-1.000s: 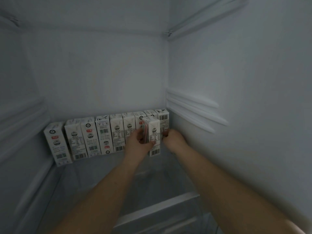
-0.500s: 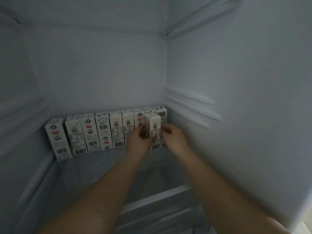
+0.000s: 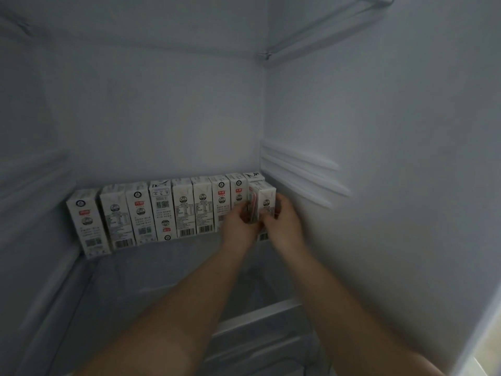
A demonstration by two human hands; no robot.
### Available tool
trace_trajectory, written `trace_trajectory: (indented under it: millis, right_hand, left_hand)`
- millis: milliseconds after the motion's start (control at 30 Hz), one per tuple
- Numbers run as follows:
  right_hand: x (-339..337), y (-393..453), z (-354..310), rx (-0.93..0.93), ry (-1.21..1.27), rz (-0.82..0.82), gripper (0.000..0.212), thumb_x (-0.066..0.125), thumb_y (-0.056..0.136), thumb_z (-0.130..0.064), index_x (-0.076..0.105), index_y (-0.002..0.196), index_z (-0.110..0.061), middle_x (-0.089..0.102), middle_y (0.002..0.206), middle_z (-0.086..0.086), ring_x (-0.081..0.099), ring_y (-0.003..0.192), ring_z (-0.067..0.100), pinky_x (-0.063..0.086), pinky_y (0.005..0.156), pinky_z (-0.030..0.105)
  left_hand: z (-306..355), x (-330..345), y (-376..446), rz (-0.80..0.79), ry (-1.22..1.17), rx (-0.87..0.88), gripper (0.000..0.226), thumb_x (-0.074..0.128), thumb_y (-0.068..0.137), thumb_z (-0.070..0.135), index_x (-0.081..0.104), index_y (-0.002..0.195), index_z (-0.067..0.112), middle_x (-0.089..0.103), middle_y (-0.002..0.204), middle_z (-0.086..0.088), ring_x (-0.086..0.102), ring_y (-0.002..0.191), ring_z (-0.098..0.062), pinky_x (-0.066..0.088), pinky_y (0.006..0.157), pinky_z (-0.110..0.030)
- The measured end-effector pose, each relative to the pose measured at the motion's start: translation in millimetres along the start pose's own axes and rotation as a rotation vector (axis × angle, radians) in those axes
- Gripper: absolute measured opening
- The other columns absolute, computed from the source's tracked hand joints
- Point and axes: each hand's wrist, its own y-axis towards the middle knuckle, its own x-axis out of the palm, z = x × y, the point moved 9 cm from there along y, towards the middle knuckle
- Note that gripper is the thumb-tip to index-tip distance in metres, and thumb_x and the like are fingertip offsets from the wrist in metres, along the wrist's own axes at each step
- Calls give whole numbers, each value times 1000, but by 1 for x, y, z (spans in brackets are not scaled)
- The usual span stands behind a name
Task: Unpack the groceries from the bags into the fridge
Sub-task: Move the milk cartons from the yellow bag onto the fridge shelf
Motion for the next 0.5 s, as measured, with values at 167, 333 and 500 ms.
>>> trace_trajectory:
  millis: [167,333,500]
  right_hand:
    - [1,5,2,24,-43,-7,39,55,90,-10,49,129,-14,61,122,7,60,108,22,49,92,36]
    - [6,5,1,46,-25,-23,41,55,90,-12,48,130,-16,62,121,6,62,105,23,53,87,46]
    - [4,2,4,63,-20,-37,42,56,88,-11,49,130,-16,64,119,6,62,104,23,52,89,45]
  left_hand:
    - [7,5,0,8,8,13,40,71,75,6,64,113,17,69,95,0,67,93,-24,55,82,-50]
    - [12,6,-2,34,14,32,30,70,77,9,64,101,27,66,83,11,67,84,-15,56,82,-45]
    - [9,7,1,29,43,38,28,65,64,23,61,91,29,71,91,-2,68,87,-22,56,80,-48]
